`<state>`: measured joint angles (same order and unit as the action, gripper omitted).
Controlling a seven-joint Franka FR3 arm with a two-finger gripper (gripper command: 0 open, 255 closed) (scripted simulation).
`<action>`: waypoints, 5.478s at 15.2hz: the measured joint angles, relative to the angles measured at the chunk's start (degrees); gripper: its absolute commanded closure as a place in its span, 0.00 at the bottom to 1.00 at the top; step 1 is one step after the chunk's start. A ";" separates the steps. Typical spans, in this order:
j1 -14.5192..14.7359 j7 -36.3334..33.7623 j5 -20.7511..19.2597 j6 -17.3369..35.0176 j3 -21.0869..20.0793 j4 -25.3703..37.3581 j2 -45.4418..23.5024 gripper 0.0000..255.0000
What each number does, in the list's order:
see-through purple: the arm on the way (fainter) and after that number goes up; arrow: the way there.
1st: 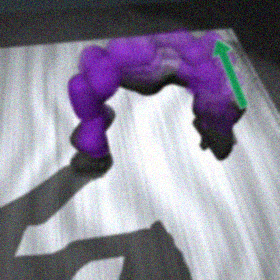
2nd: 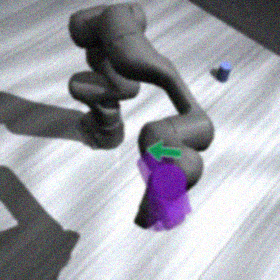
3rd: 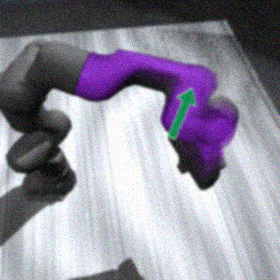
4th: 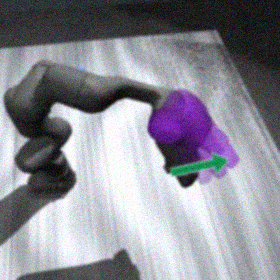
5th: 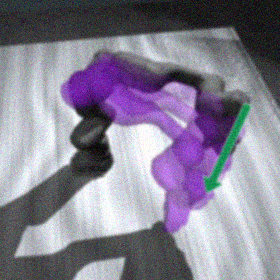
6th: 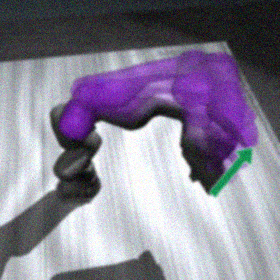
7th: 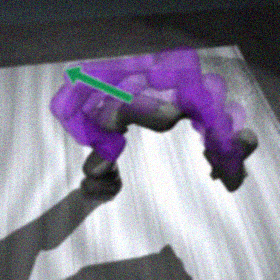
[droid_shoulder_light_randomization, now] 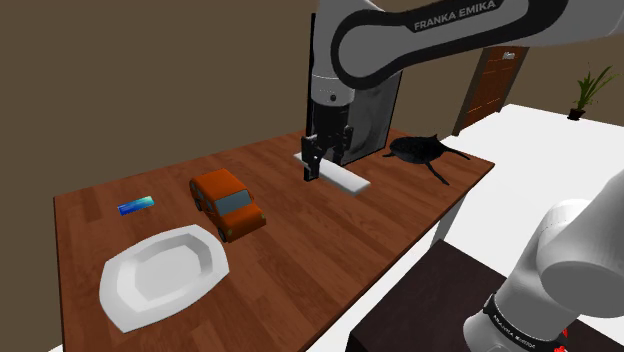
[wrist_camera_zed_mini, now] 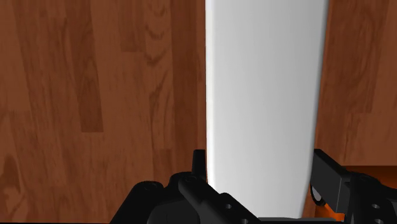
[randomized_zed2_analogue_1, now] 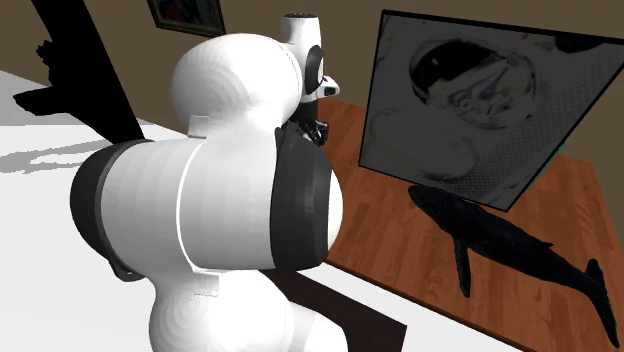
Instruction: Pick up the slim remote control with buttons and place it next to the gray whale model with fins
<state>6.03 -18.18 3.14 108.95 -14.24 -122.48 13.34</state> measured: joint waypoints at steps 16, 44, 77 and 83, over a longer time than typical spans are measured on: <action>-2.03 5.62 -0.29 -9.61 4.09 4.49 5.05 1.00; -7.83 21.50 -4.29 2.02 15.65 -14.04 11.75 1.00; -7.85 21.34 -4.41 25.32 15.86 -27.34 1.78 1.00; -7.85 21.34 -4.41 25.33 15.86 -27.34 1.78 0.00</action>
<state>-1.83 3.16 -1.27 134.28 1.63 -149.82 15.12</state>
